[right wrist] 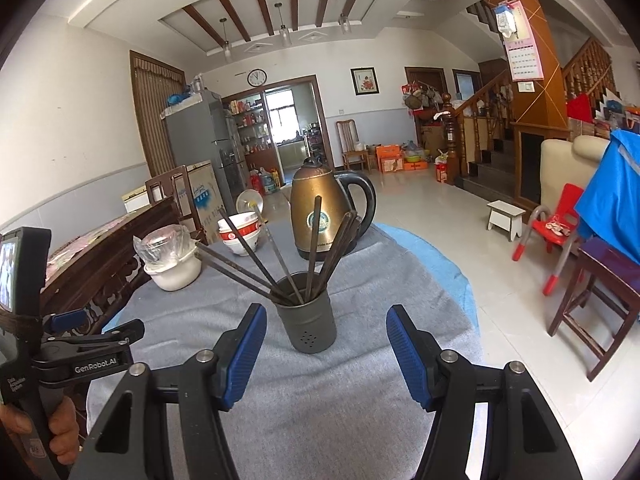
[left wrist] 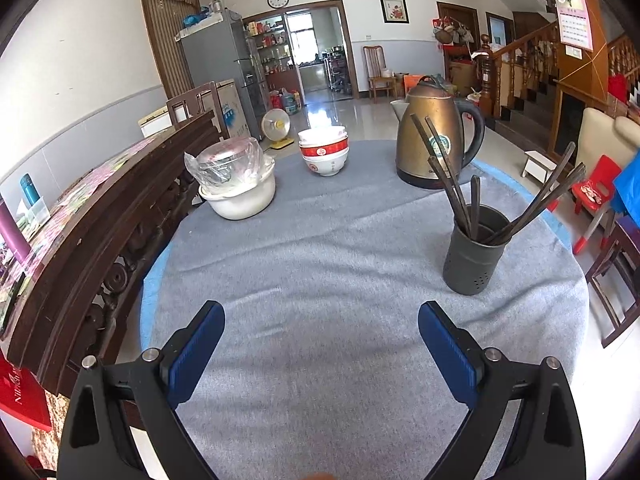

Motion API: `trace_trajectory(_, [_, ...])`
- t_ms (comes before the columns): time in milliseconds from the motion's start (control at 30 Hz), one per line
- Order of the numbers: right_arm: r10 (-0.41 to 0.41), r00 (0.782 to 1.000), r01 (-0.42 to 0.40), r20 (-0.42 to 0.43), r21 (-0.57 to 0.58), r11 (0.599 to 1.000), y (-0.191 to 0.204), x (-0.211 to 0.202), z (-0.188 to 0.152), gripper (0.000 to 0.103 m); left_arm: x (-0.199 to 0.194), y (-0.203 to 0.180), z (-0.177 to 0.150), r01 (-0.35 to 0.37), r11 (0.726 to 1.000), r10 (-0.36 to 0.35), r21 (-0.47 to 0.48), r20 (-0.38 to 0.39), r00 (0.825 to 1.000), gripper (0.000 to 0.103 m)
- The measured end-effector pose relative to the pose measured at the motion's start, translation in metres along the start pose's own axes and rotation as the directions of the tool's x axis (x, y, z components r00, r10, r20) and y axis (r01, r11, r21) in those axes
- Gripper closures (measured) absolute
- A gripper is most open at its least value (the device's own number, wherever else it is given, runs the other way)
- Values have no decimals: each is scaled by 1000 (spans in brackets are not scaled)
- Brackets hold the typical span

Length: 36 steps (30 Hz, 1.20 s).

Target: Organize utensils

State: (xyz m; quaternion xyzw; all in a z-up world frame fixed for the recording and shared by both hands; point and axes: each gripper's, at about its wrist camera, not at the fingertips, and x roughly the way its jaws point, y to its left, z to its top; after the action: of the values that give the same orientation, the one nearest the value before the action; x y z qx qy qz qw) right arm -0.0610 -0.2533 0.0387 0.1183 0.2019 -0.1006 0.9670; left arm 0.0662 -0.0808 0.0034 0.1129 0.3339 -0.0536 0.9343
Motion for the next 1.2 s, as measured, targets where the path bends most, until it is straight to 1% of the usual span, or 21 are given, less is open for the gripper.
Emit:
trace_trajectory(167, [-4, 1000, 3, -14, -12, 1000, 7, 2, -3, 37, 0, 0, -2, -1, 1000, 1, 6, 1, 1000, 6])
trace_trajectory(500, [-14, 999, 14, -40, 3, 1000, 13, 7, -4, 37, -2, 0, -4, 4, 1000, -4, 10, 4, 1000, 6])
trace_trajectory(1200, [-24, 999, 24, -44, 5, 1000, 19, 7, -2, 37, -10, 6, -5, 11, 1000, -11, 3, 19, 1000, 6])
